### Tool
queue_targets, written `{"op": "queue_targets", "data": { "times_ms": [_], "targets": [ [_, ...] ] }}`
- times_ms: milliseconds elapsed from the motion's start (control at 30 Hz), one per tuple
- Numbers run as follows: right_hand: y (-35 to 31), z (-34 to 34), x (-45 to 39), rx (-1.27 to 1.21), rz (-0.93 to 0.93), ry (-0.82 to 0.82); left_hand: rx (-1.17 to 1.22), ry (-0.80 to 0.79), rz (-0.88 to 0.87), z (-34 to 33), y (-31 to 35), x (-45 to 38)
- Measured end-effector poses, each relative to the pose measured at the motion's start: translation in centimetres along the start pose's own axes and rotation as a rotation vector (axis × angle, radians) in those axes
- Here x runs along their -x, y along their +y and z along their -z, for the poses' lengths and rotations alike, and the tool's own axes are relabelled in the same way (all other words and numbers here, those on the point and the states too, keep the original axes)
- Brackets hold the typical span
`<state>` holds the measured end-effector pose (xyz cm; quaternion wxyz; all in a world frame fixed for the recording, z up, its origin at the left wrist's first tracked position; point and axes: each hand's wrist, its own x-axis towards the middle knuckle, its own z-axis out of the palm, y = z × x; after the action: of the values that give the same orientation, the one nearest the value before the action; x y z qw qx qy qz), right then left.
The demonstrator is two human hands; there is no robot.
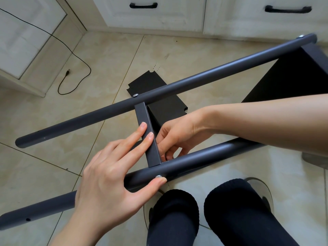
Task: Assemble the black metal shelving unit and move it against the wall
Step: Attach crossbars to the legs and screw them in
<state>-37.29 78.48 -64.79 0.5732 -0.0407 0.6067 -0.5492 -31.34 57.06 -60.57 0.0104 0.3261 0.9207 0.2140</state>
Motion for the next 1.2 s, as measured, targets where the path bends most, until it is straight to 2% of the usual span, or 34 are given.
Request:
{"op": "queue_targets", "data": {
  "times_ms": [400, 567, 867, 1033, 1200],
  "targets": [
    [0.15, -0.02, 0.14, 0.051, -0.042, -0.018, -0.003, -0.002, 0.010, 0.06, 0.06, -0.04],
    [-0.39, 0.14, 0.57, -0.004, -0.041, -0.042, 0.000, -0.005, 0.011, 0.08, 0.04, -0.08],
    [-0.25, 0.22, 0.37, 0.062, -0.068, 0.011, 0.007, -0.006, 0.014, 0.12, 0.15, -0.08],
    [-0.20, 0.18, 0.40, 0.005, -0.046, -0.031, 0.008, -0.005, 0.017, 0.11, 0.18, -0.12],
    [-0.03, 0.38, 0.18, 0.128, -0.087, 0.089, 0.005, -0.010, 0.020, 0.15, 0.17, -0.11]
  ]
}}
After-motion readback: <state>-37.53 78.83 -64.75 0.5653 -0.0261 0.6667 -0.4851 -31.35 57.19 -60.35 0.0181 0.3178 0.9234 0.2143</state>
